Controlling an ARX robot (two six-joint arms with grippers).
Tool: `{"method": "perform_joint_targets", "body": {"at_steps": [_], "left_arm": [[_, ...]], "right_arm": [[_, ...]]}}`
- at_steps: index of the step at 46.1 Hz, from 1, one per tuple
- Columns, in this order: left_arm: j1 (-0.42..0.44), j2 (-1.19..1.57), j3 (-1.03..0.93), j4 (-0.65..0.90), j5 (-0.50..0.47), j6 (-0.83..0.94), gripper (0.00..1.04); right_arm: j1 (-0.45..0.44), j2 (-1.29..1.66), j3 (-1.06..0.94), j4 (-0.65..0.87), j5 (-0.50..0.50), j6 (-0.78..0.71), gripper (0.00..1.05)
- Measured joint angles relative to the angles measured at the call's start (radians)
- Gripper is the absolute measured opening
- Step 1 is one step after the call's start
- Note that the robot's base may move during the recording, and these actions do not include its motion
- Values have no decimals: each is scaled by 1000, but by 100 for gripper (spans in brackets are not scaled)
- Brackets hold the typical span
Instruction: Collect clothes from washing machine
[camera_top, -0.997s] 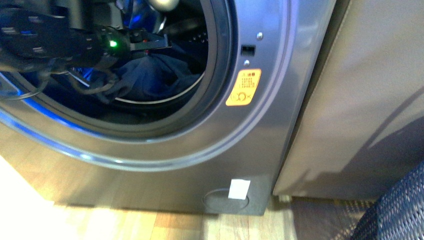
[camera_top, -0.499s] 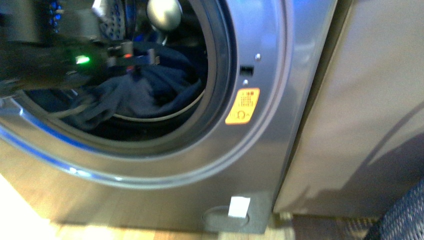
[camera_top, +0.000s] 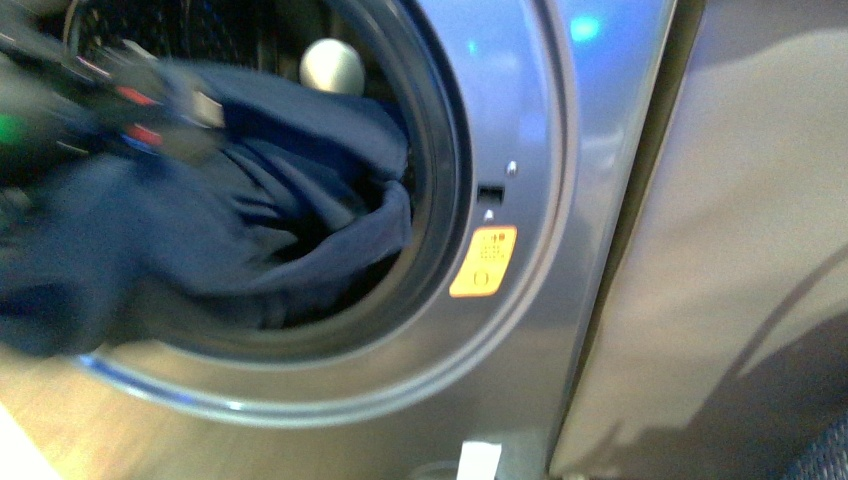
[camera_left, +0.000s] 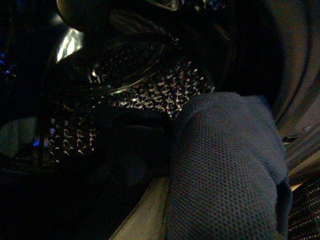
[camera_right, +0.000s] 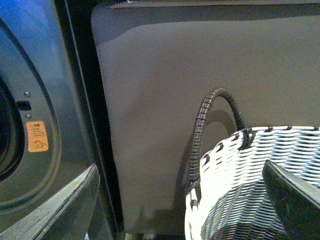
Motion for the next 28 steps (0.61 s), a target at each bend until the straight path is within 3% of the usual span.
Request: {"method": "perform_joint_targets", "body": {"at_steps": [10, 28], "left_arm": [[-7, -185, 44, -130, 72, 5, 15], [-114, -238, 313, -246, 89, 14, 15]], "right_arm": [[0, 0, 0, 0, 0, 0, 97], [0, 0, 0, 0, 0, 0, 97]]}}
